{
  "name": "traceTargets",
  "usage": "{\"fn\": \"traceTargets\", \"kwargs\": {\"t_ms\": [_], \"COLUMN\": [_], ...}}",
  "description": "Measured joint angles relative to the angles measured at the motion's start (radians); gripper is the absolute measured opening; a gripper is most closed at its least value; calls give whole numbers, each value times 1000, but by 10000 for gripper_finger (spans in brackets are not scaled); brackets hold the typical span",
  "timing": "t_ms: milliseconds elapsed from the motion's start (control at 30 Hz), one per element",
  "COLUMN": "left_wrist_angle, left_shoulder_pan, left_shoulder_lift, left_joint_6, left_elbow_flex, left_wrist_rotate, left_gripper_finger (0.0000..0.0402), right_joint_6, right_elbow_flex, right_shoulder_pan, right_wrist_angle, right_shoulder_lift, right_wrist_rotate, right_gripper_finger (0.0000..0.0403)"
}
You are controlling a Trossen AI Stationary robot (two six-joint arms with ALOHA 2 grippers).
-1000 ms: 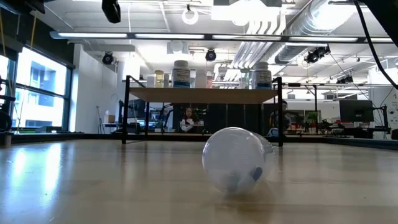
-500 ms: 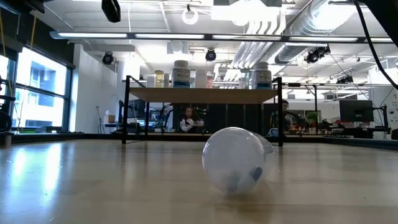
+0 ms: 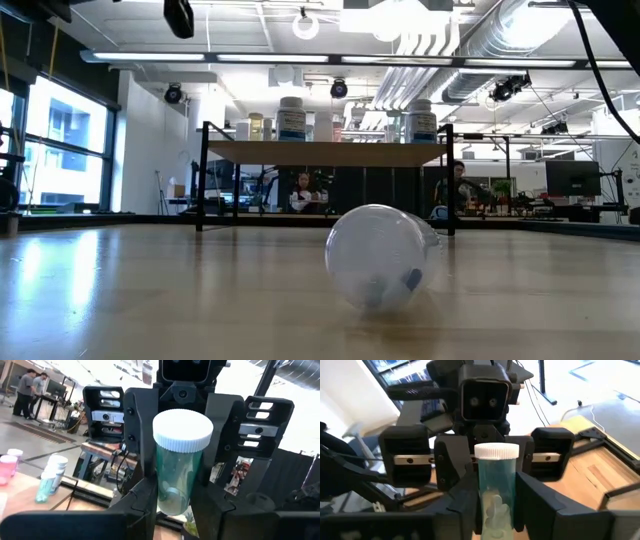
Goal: Pick and place medicine bottles onto shelf by color
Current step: Put the blue pill bottle on the shelf
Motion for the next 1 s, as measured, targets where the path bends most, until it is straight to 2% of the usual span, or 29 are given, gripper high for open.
{"fn": "traceTargets", "kwargs": {"t_ms": [200,300,467,667,1000], "left_wrist_angle": [-97,-160,-262,-380,-544], "left_shoulder_pan": [0,0,0,0,0], "left_shoulder_lift": [0,0,0,0,0], "left_joint_6": [54,79,111,154,211], "left_elbow_flex": [0,0,0,0,0], "left_wrist_rotate": [0,-2,-35,-81,-175], "left_gripper_finger": [87,87,87,87,87], "right_joint_6": [0,-1,-7,-94,-273], "right_elbow_flex": [0,0,0,0,0], "right_shoulder_pan": [-10,-18,-30,-33,-38], "right_wrist_angle": [-111,-176,-285,-389,-399], "right_shoulder_lift": [0,0,0,0,0], "right_wrist_rotate": [0,-4,-5,-8,-8], "right_gripper_finger": [181,198,202,202,202]}}
